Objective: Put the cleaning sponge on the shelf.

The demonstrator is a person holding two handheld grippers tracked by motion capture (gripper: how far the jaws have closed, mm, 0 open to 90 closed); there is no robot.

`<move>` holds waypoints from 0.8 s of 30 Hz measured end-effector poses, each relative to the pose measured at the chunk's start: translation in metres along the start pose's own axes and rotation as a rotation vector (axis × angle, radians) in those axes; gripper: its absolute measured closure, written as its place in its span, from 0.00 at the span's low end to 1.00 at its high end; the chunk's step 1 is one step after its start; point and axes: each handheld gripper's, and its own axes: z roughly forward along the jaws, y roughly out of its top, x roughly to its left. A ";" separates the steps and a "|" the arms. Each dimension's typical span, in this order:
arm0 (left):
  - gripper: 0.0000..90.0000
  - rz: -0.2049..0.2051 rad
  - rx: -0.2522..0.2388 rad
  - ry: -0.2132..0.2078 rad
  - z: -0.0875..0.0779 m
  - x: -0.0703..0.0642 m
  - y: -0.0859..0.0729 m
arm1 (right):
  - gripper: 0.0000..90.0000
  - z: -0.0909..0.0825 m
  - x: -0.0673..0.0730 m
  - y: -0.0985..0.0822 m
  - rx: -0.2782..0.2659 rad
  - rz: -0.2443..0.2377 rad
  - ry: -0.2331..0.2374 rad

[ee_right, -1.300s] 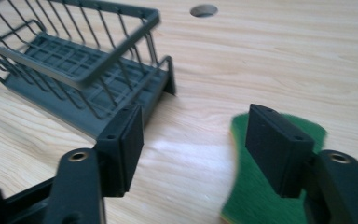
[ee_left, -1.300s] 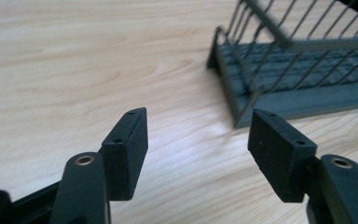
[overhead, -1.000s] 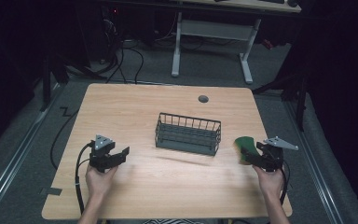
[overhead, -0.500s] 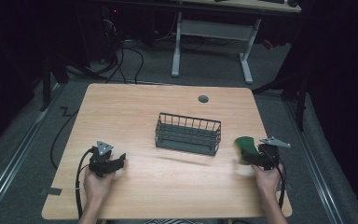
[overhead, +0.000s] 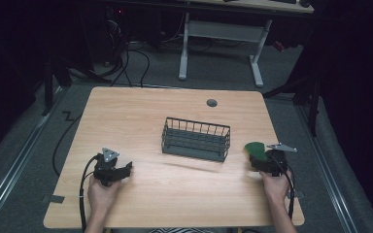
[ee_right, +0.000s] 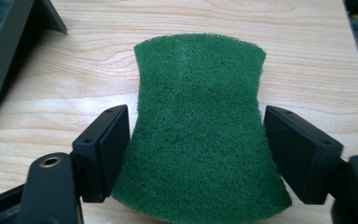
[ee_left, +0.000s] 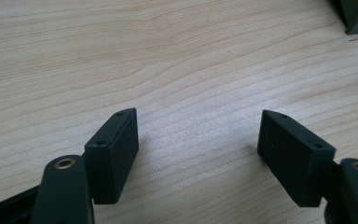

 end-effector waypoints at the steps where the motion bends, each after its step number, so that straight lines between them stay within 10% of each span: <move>1: 0.32 0.000 0.000 -0.002 0.000 0.000 0.000 | 0.28 0.000 0.001 0.000 0.001 -0.009 -0.007; 24: 0.33 -0.018 -0.007 -0.022 -0.001 0.002 0.000 | 0.34 0.001 -0.006 0.001 0.031 0.013 0.044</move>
